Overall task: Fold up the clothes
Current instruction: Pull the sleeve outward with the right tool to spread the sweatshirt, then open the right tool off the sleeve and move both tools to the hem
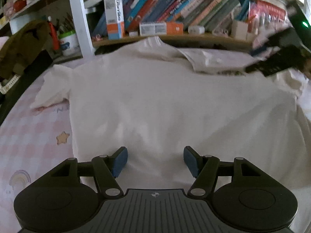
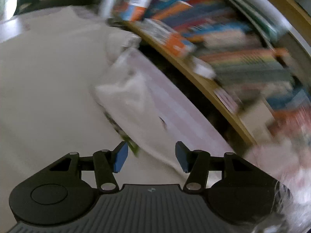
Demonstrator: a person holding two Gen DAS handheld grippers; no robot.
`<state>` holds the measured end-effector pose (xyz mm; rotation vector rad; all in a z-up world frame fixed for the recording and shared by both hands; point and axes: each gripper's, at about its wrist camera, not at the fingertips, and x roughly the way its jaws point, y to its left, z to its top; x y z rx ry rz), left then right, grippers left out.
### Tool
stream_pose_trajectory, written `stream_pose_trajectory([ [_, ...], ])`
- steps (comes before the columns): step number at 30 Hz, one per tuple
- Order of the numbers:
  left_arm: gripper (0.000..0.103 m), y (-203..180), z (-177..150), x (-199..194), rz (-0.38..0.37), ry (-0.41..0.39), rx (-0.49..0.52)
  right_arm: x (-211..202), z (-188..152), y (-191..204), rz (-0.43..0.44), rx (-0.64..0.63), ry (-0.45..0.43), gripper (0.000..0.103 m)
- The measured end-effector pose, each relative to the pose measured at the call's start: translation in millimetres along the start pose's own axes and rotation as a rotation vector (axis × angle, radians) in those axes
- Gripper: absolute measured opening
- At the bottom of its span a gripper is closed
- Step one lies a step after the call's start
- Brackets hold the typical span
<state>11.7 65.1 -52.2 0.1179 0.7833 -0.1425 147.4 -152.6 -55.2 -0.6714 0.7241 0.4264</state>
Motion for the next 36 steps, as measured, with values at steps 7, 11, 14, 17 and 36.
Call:
stream_pose_trajectory([
  [7,0.065,-1.7,-8.3,0.3,0.002,0.014,0.022,36.8,34.7,42.7,-0.014,-0.255,-0.04,0.048],
  [11,0.065,-0.2,-10.3,-0.4,-0.006,0.017,0.027,55.4,48.8,28.7,-0.01,-0.248,0.0,0.001],
  [14,0.065,0.7,-11.4,-2.6,-0.011,0.021,0.024,75.9,60.8,-51.5,-0.237,0.146,0.047,0.004],
  [17,0.065,4.7,-10.0,-8.1,-0.013,0.013,0.016,77.4,55.6,-109.5,-0.305,0.417,0.101,0.005],
  [36,0.066,77.5,-28.8,-22.0,0.005,0.06,-0.272,-92.7,-87.5,-20.5,-0.047,0.789,0.127,0.049],
])
